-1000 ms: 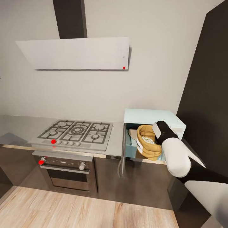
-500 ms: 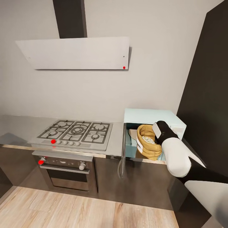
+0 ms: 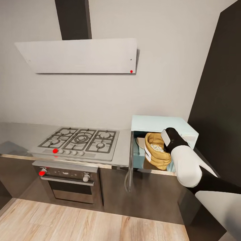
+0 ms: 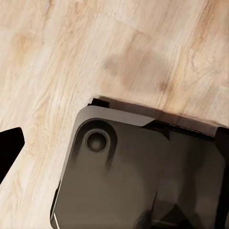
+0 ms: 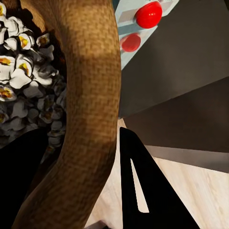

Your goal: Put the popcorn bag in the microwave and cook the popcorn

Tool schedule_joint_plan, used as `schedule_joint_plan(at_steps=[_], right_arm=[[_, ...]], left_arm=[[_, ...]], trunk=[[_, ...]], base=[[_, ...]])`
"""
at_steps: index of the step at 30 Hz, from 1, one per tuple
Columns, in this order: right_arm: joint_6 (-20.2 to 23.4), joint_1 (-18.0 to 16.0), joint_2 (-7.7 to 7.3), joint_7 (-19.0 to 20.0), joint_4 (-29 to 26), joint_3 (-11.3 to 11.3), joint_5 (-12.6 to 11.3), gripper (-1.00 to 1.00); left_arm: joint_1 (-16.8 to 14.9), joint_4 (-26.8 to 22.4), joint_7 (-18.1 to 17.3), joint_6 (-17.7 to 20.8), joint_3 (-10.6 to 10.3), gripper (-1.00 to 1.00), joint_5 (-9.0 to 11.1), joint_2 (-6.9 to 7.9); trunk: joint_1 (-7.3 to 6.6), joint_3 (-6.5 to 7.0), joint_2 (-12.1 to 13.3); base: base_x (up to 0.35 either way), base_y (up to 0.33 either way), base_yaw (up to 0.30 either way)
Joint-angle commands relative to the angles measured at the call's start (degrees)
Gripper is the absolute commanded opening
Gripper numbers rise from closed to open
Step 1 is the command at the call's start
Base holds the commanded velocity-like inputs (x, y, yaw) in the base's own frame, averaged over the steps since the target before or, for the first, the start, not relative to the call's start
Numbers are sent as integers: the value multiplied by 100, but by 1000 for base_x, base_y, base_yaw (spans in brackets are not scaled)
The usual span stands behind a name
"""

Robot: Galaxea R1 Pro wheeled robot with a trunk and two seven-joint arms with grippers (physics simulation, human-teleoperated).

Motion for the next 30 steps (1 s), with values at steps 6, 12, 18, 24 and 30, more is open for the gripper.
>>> schedule_joint_plan(at_steps=[6, 12, 18, 24, 30], right_arm=[[51, -2, 7, 10, 10, -51, 29, -100], [50, -2, 7, 14, 10, -51, 29, -100], [54, 2, 6, 10, 10, -51, 29, -100], [54, 6, 1, 8, 10, -51, 29, -100], [54, 4, -2, 8, 10, -51, 29, -100]], left_arm=[[-4, -1, -3, -16, 14, 100, 9, -2], [-4, 1, -12, -16, 6, 100, 1, -2], [-4, 1, -12, -16, 12, 100, 5, -2], [-4, 2, -12, -16, 14, 100, 9, -2], [-4, -1, -12, -16, 6, 100, 3, -2]], trunk=[[4, -14, -6], [4, -14, -6], [4, -14, -6], [4, -14, -6], [4, -14, -6]], base=[[2, 0, 0], [198, 0, 0], [20, 0, 0], [0, 0, 0], [95, 0, 0]])
